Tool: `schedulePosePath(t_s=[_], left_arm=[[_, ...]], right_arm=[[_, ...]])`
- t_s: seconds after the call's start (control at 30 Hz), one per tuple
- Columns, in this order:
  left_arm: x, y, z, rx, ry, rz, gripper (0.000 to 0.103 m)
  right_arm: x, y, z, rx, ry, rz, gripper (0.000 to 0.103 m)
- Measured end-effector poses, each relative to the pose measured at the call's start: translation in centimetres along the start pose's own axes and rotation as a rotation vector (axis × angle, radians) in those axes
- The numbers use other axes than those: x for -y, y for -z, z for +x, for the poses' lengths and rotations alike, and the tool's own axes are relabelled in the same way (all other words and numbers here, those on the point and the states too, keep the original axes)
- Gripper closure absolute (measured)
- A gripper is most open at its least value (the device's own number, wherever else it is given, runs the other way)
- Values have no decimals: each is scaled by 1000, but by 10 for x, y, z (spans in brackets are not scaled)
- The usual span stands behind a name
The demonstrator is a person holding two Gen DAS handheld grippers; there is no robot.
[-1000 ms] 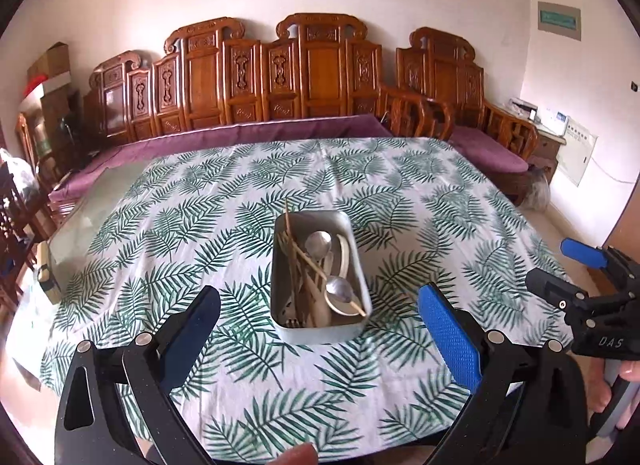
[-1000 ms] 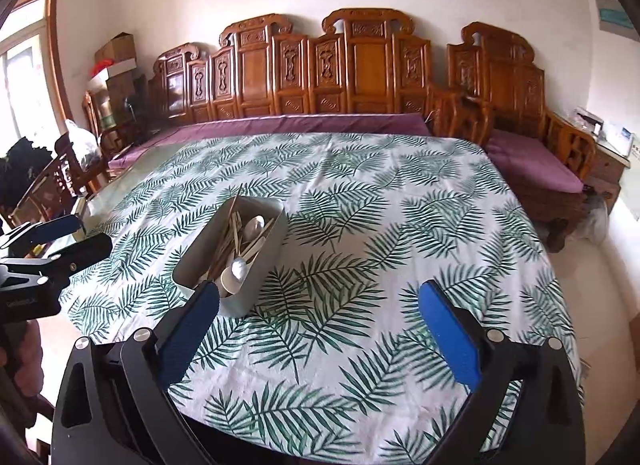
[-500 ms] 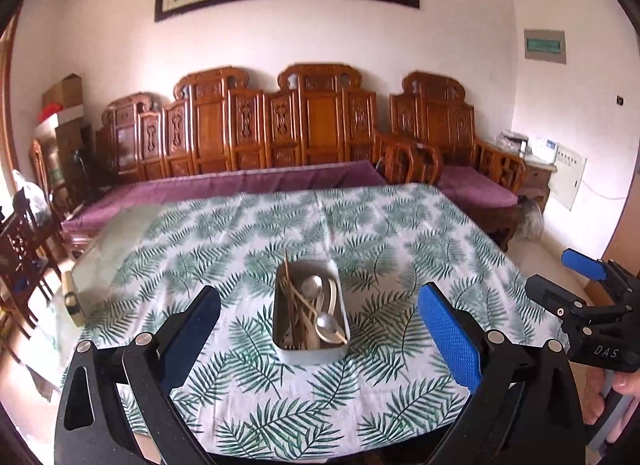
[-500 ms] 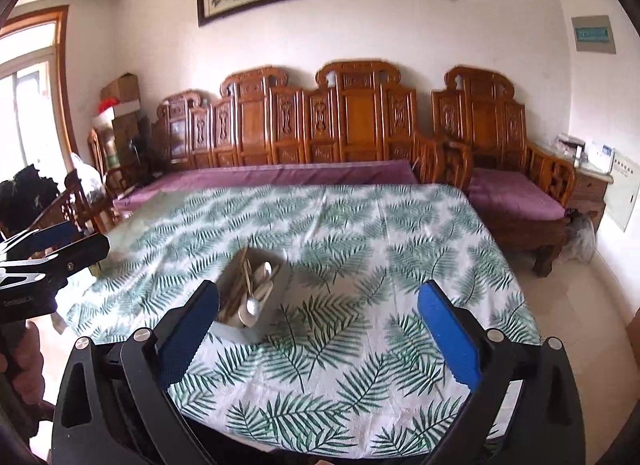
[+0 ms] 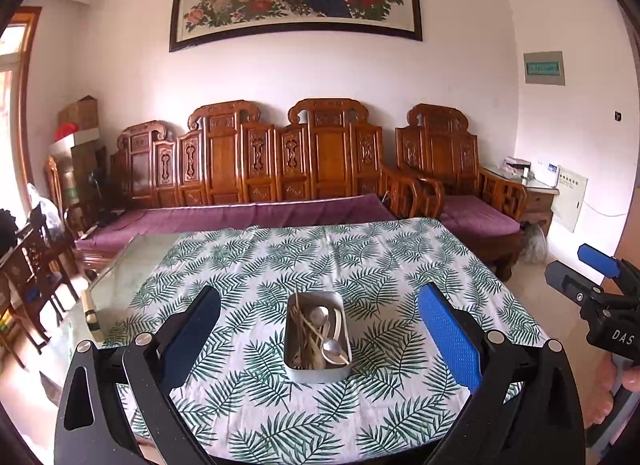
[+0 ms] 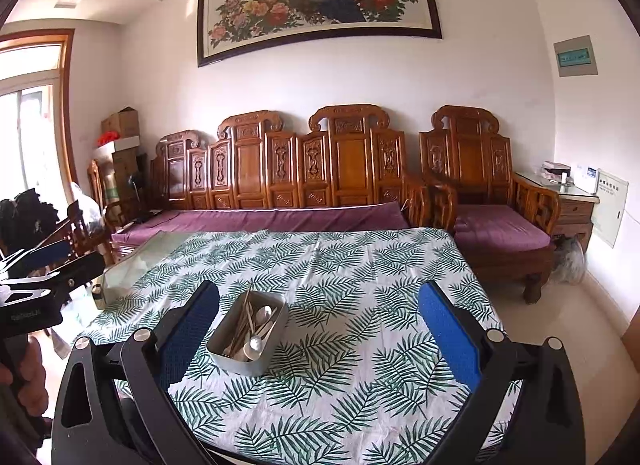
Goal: Organize utensils
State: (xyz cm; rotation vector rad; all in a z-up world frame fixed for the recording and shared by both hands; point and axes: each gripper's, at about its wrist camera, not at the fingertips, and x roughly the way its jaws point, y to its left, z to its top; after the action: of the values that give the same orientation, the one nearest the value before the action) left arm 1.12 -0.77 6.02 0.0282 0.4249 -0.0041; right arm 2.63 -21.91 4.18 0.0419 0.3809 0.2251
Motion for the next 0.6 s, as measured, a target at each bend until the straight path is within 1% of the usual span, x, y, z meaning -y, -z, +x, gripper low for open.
schedulePosePath(t_s=[0.6], left_arm=[[3,2,-2,2,8,-12,7]], right_arm=[[-3,4,0,-5,4,0,3]])
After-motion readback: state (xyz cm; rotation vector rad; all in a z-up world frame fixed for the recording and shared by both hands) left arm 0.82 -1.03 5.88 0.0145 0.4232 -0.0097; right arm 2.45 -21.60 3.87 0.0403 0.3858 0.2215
